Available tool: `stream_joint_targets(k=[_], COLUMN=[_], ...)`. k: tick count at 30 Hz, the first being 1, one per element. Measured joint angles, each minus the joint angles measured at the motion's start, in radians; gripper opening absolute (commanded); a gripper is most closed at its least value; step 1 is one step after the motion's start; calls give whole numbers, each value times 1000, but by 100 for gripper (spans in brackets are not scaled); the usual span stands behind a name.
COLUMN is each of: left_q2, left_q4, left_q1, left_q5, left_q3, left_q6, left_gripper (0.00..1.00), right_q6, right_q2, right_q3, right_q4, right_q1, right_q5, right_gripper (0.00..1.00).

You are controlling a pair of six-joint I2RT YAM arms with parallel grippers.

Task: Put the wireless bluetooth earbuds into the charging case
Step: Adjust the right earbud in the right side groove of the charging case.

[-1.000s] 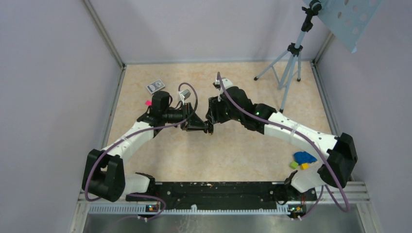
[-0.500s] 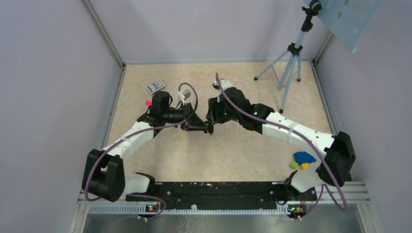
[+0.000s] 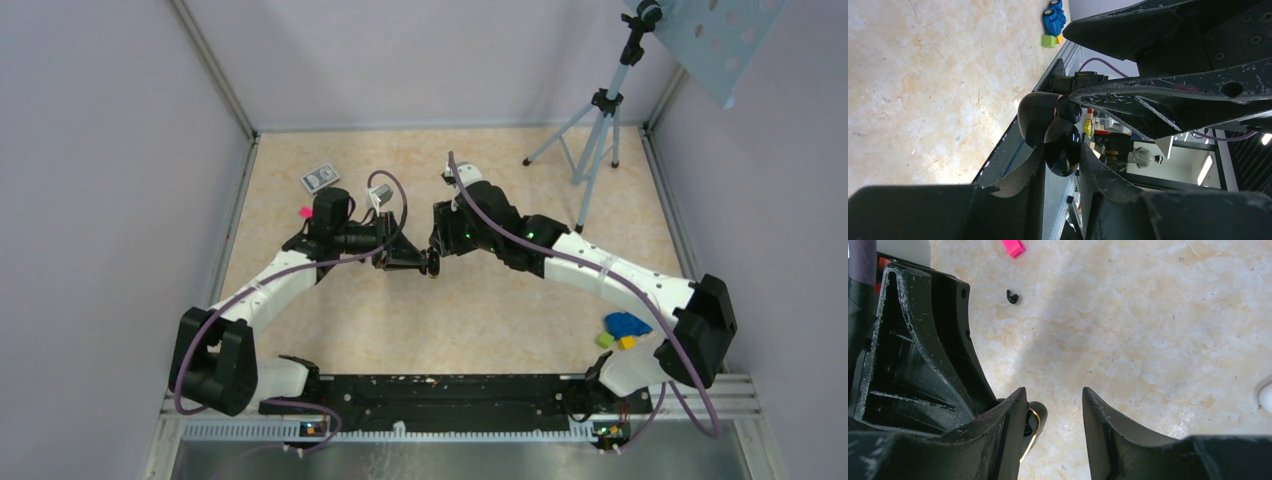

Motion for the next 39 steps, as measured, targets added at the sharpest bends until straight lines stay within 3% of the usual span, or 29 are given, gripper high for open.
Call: stream_joint_targets(k=[39], left_q2=[0], left_q4=[0], left_q1=[0], left_q5=[0], left_q3=[0], left_q6=[0], left_gripper=[0], right_q6=[-1], right_q2=[-69], right_q3=[-63], right_q4=[-19], right_q1=[0], right_q5=[13], right_gripper=[39])
